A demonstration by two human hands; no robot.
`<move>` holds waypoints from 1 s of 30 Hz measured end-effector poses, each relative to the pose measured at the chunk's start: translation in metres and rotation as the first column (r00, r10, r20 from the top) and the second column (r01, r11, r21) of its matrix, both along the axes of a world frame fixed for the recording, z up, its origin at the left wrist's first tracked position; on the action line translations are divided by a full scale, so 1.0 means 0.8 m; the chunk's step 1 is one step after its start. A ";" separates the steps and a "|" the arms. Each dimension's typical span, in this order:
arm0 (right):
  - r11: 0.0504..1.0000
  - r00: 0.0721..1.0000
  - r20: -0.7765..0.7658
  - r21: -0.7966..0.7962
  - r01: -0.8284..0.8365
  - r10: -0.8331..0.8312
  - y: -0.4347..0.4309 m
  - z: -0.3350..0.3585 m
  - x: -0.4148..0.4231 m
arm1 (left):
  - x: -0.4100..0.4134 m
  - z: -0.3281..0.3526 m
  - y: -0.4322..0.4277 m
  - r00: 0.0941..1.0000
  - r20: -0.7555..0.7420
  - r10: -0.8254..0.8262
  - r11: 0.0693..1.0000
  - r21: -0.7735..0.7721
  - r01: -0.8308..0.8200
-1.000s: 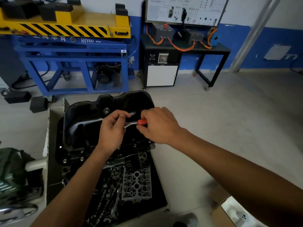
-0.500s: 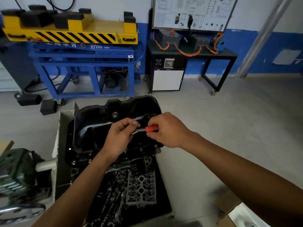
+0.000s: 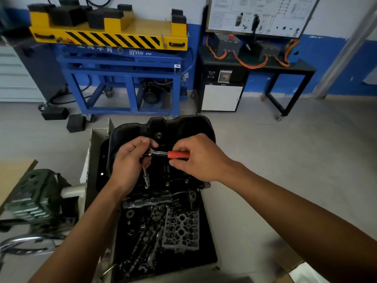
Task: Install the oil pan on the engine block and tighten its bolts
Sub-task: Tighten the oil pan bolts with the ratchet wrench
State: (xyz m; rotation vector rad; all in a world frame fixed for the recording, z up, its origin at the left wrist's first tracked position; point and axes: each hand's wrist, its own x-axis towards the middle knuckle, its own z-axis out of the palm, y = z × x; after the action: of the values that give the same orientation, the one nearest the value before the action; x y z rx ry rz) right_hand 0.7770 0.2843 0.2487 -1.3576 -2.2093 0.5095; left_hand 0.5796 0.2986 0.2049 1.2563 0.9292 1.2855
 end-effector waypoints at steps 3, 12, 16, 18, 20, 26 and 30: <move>1.000 1.000 0.007 -0.013 -0.015 0.015 0.000 -0.004 -0.006 | -0.007 -0.005 -0.003 0.999 -0.028 0.028 1.000 0.001 -0.028; 0.998 0.999 0.001 -0.059 -0.036 0.036 -0.012 -0.007 -0.018 | -0.009 -0.015 -0.009 0.997 0.051 0.051 0.999 0.006 -0.051; 0.996 0.999 0.019 -0.079 -0.038 0.040 -0.016 -0.009 -0.023 | -0.009 -0.015 -0.012 0.997 0.060 0.056 0.998 0.003 -0.057; 0.997 0.999 0.021 -0.067 -0.033 0.035 -0.019 -0.011 -0.026 | -0.010 -0.016 -0.014 0.995 0.057 0.077 0.997 0.003 -0.077; 0.998 0.999 0.037 -0.052 -0.021 0.023 -0.021 -0.012 -0.028 | -0.010 -0.017 -0.017 0.994 0.057 0.095 0.995 0.006 -0.096; 1.000 0.996 0.093 -0.012 -0.008 0.009 -0.021 -0.010 -0.023 | 0.000 -0.025 -0.021 0.987 0.060 0.152 0.988 0.032 -0.154; 1.000 0.991 0.130 -0.003 -0.014 0.015 -0.017 -0.007 -0.012 | 0.015 -0.026 -0.023 0.977 0.040 0.208 0.977 0.039 -0.210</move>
State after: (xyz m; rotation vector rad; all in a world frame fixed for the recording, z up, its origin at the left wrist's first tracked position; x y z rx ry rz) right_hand 0.7675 0.2709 0.2430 -1.4130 -2.3245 0.4398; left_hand 0.5920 0.2801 0.1842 1.1878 1.0344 1.4945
